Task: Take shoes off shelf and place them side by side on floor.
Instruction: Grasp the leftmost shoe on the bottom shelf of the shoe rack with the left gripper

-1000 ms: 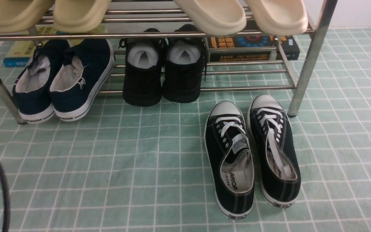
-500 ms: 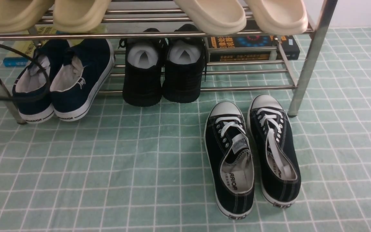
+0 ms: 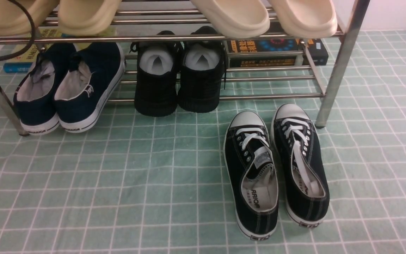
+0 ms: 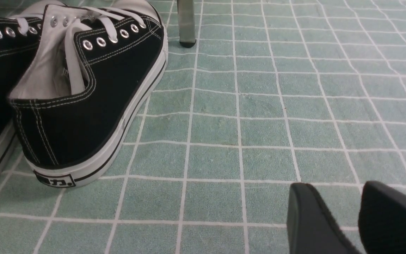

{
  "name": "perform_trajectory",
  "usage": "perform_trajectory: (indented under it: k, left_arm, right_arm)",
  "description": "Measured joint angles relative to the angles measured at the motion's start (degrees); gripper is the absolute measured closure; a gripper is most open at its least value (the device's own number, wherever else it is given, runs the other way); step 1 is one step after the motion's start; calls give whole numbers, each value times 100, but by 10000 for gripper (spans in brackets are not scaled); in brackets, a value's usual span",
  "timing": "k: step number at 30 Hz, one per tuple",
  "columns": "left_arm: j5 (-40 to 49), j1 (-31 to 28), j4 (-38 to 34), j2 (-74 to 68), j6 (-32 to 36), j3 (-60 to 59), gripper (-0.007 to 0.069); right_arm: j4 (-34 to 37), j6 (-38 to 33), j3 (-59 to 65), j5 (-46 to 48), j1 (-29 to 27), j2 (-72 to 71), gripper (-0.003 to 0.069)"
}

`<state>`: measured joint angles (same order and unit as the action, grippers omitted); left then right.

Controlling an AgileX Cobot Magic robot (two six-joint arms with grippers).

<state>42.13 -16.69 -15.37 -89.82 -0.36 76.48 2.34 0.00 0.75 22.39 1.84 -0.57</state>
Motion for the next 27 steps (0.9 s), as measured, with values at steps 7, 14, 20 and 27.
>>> perform_trajectory:
  k: [7,14,20,27]
  left_arm:
    - [-737,213,284,-351,-88,0,340]
    - [-1028,213,103,-810,-99,0,231]
    - [-1237,213,-61,-1157,-99,0,246]
    - [-1385,233,-200,-1376,-99,7,397]
  right_arm:
    - [0,0,0,0,0,0,422]
    - [0,0,0,0,0,0,421]
    - [0,0,0,0,0,0,421]
    - [0,0,0,0,0,0,421]
